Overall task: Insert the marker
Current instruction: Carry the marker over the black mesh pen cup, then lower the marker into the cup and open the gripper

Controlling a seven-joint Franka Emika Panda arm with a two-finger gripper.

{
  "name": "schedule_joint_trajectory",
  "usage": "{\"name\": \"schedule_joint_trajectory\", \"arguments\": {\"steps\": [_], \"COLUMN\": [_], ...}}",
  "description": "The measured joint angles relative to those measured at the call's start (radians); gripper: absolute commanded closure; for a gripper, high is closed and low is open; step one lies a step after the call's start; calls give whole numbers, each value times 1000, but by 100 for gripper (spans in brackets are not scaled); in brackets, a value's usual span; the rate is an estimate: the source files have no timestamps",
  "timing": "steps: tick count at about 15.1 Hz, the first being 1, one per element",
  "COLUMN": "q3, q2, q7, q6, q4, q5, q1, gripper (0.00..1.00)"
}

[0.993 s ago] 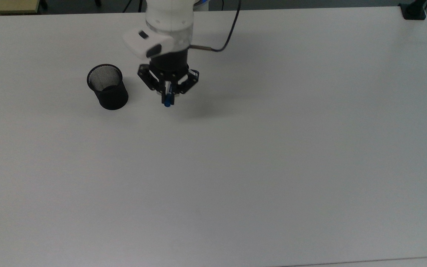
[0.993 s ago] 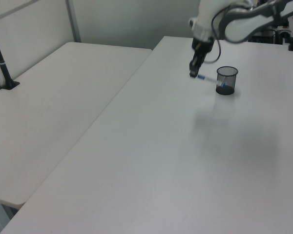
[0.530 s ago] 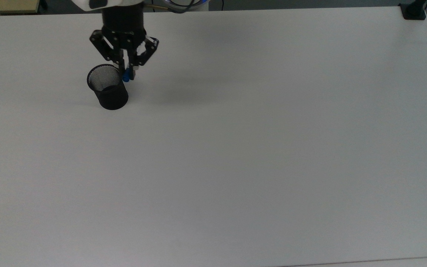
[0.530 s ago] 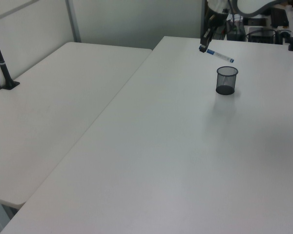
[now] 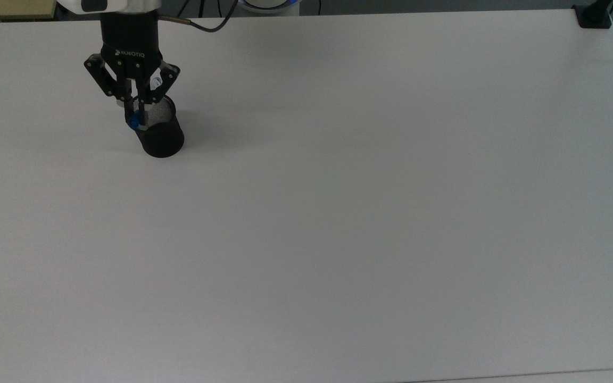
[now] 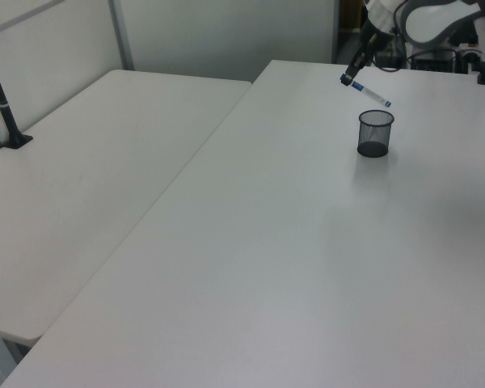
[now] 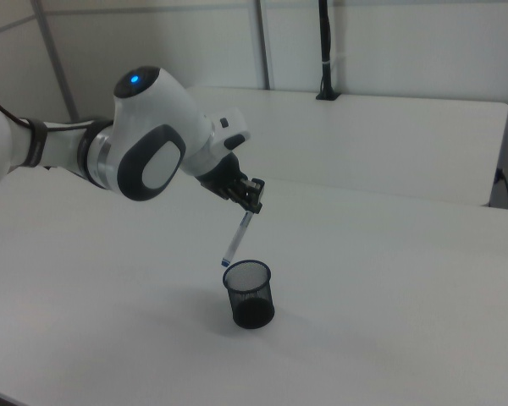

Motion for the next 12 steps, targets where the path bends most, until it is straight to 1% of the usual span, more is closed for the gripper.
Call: {"name": "schedule_joint_trajectory", "arguments": {"steps": [4, 8, 12], "q3": [-1, -14, -15], "q2": [6, 7, 32], "q7": [-5, -84, -113], "q6": [168, 203, 268], "q4": [-63, -79, -110], "q5": [0, 0, 0], "q1": [-12, -46, -47], "gripper": [100, 100, 100]}}
